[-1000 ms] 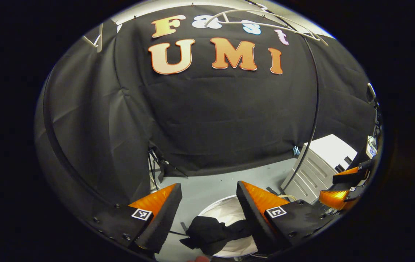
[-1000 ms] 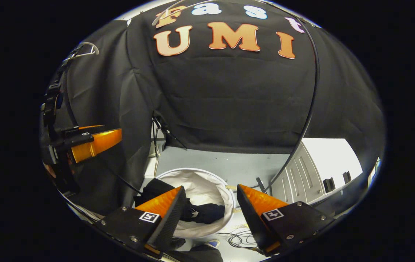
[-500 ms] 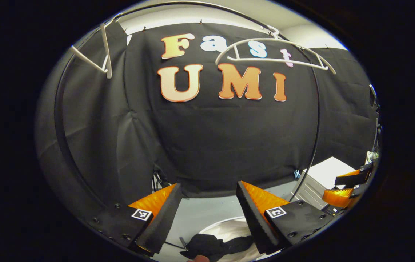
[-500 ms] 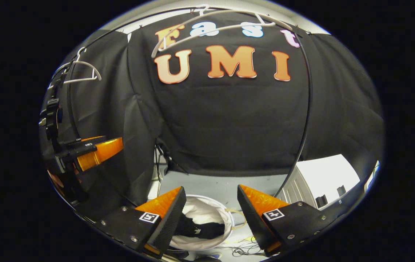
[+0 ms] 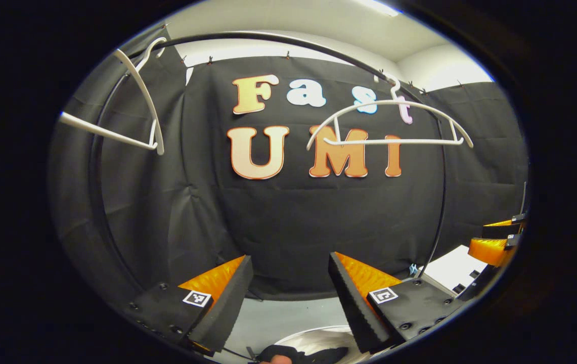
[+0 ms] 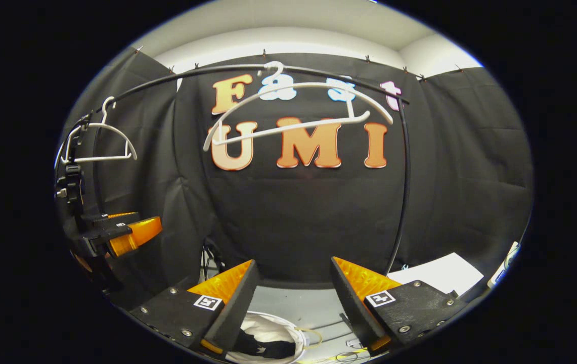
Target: Grasp the clothes on the hanger with both hands and then place them into the laundry hamper below.
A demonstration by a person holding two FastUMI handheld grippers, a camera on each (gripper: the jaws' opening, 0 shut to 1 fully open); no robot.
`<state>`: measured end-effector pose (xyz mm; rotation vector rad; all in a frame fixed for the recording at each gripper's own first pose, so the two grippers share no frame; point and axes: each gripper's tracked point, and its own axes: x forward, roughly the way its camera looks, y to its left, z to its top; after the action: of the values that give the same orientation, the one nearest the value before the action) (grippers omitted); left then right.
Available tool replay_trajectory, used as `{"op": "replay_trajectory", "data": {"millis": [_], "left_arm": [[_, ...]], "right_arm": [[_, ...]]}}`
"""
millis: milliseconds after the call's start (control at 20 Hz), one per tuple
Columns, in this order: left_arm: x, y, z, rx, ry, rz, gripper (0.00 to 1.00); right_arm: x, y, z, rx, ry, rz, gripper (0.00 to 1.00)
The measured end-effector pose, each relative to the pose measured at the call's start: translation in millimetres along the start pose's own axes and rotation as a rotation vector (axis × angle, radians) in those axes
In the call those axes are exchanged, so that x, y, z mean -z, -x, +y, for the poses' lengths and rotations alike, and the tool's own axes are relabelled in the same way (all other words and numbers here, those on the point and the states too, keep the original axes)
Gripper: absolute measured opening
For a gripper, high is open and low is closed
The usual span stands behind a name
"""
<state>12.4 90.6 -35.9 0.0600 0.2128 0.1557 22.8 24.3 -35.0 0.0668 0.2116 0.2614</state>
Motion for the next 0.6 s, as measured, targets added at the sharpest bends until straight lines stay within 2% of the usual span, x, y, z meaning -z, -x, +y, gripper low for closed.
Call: {"op": "replay_trajectory", "data": {"millis": [350,500,600], "left_arm": [[-46.6,9.2,3.0,-0.002,-0.016,-0.089,0.97],[-64.1,11.2,0.9,-0.003,-0.007,-0.13,0.99],[-71.1,11.8,2.7,-0.003,0.011,-0.145,0.96]], "right_arm": [[-62.1,29.2,-28.4,0.073,0.023,-0.139,0.88],[-83.0,38.9,-41.6,0.109,0.034,-0.195,0.88],[-98.0,41.6,-45.4,0.124,0.027,-0.222,0.88]]}}
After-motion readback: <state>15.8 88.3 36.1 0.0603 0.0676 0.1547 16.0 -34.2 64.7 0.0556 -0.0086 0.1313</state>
